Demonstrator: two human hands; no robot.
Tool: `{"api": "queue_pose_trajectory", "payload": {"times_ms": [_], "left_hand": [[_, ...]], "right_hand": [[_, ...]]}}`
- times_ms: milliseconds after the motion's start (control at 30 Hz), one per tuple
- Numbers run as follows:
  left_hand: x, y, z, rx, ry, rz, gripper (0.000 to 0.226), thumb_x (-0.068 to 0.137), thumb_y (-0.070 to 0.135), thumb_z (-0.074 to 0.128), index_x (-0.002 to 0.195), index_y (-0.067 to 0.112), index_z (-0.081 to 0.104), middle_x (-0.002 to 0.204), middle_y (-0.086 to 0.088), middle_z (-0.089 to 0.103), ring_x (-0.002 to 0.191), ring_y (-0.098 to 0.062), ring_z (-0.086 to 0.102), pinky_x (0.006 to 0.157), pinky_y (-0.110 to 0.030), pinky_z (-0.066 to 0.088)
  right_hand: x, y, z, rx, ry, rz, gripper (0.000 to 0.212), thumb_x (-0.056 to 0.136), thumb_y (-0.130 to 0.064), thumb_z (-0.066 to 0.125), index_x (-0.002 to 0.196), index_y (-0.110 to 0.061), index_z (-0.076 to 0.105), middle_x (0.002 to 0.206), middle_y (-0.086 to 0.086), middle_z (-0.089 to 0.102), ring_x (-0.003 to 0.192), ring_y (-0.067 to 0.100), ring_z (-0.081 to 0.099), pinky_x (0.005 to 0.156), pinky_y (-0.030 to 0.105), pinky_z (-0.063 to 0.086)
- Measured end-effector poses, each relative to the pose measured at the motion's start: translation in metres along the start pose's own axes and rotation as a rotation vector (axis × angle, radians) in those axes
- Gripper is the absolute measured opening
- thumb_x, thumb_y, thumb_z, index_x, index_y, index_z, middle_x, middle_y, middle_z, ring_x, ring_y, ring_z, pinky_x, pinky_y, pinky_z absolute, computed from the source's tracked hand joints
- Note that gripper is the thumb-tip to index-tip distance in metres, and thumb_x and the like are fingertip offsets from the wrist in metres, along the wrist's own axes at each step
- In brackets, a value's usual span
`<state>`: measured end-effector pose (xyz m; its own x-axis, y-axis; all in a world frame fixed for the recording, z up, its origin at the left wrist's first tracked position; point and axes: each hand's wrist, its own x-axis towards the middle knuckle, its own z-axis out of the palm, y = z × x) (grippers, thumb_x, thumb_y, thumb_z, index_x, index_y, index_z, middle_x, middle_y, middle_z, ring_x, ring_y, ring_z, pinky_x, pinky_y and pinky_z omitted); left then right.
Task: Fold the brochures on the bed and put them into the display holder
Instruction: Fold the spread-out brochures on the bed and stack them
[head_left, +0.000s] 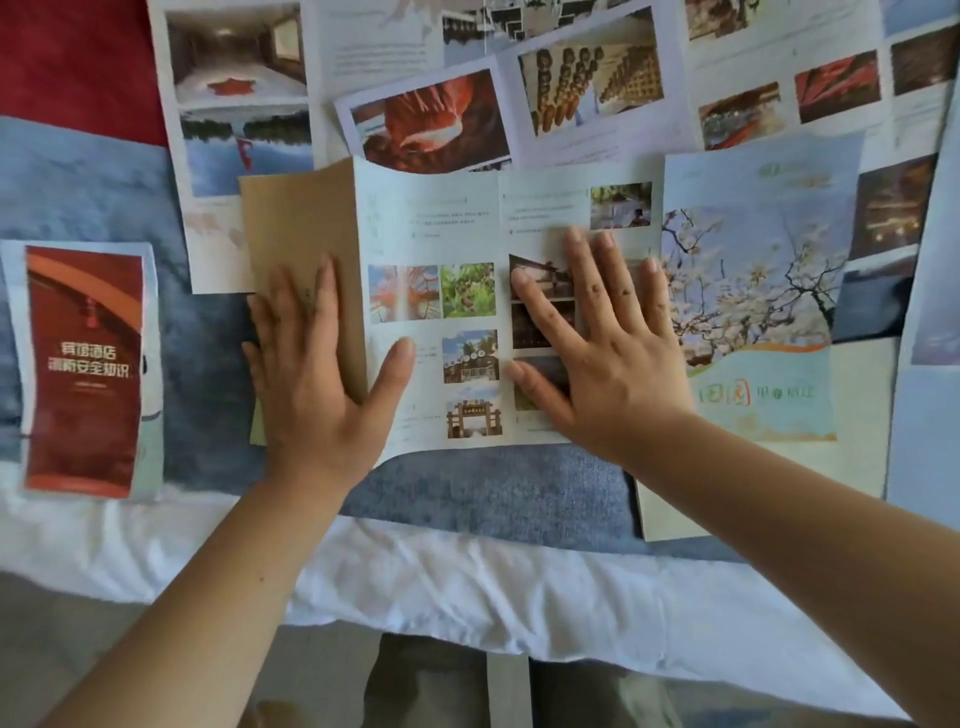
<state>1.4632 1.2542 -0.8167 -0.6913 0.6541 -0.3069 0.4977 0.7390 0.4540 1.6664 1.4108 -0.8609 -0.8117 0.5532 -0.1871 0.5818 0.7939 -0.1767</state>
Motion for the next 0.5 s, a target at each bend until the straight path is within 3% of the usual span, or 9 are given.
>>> {"api": "queue_pose_trajectory", "payload": {"times_ms": [233, 400, 500], "left_hand": [[-0.016, 0.041, 0.003, -0.074, -0.093, 0.071, 0.082, 0.091, 0.053, 0.044, 0.161, 0.045, 0.002, 0.173, -0.003, -0.003, 0.159, -0.029, -0.006, 0.125, -0.058, -0.004], [-0.02, 0.078, 0.022, -0.13, -0.135, 0.021, 0.081, 0.092, 0.048, 0.043, 0.16, 0.049, -0.001, 0.172, -0.006, -0.007, 0.158, -0.033, -0.009, 0.123, -0.06, -0.011], [-0.021, 0.098, 0.035, -0.072, -0.135, 0.066, 0.081, 0.092, 0.049, 0.041, 0.162, 0.043, 0.001, 0.172, -0.01, -0.007, 0.157, -0.038, -0.008, 0.122, -0.062, -0.011]], "right_hand": [[0.01, -0.013, -0.014, 0.095, -0.04, -0.019, 0.074, 0.105, -0.062, 0.026, 0.167, -0.029, 0.003, 0.174, 0.009, -0.005, 0.16, 0.028, -0.008, 0.129, 0.054, 0.002], [-0.012, 0.029, -0.029, 0.116, 0.018, 0.207, 0.078, 0.104, -0.053, 0.033, 0.166, -0.022, -0.003, 0.174, 0.011, -0.004, 0.16, 0.032, -0.009, 0.129, 0.052, -0.002], [-0.036, 0.064, -0.034, 0.063, -0.032, 0.269, 0.075, 0.106, -0.057, 0.026, 0.166, -0.024, -0.004, 0.174, 0.01, -0.008, 0.159, 0.031, -0.013, 0.129, 0.051, -0.005]]}}
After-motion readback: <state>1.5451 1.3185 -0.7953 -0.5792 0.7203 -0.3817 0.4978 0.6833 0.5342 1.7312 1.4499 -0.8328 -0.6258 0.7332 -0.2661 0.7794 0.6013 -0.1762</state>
